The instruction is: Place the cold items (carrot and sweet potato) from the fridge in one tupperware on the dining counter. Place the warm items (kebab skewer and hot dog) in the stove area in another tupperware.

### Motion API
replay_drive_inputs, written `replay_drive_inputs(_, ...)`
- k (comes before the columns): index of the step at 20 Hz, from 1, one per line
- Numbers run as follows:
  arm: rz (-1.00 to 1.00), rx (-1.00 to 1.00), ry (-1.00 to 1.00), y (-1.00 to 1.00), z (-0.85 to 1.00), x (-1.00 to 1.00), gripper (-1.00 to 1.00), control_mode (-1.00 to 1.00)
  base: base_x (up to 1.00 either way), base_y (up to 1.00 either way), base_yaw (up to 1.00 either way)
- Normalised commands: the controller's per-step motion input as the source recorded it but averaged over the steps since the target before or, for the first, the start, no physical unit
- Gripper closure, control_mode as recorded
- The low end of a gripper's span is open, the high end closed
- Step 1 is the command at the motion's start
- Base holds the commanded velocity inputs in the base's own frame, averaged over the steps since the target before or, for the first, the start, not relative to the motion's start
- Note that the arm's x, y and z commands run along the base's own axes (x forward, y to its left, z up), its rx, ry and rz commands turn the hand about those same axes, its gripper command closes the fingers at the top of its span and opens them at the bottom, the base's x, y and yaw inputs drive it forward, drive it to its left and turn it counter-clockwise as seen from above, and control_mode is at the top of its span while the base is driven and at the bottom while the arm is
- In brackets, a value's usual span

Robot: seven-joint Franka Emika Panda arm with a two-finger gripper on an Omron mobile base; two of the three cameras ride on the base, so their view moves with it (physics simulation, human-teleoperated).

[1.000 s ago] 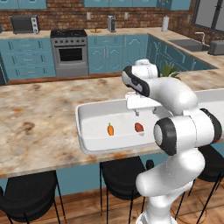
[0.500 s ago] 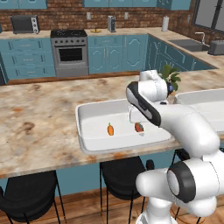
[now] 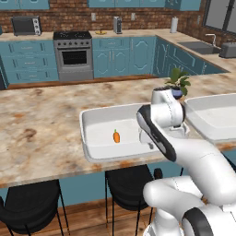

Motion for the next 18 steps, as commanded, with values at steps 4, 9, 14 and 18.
replay_drive_inputs(4,0.04,0.00,0.00,0.05,0.00,-0.17,-1.00,1.00,-0.17,0.06,0.05)
replay_drive_inputs(9,0.00,0.00,0.00,0.00,0.00,0.00,-1.00,1.00,-0.33,0.35,0.12)
replay_drive_inputs(14,0.00,0.00,0.00,0.00,0.00,0.00,-1.00,1.00,-0.12,0.97,0.05)
replay_drive_inputs(18,0.00,0.00,0.00,0.00,0.00,0.00,-1.00,1.00,-0.02,1.00,0.01)
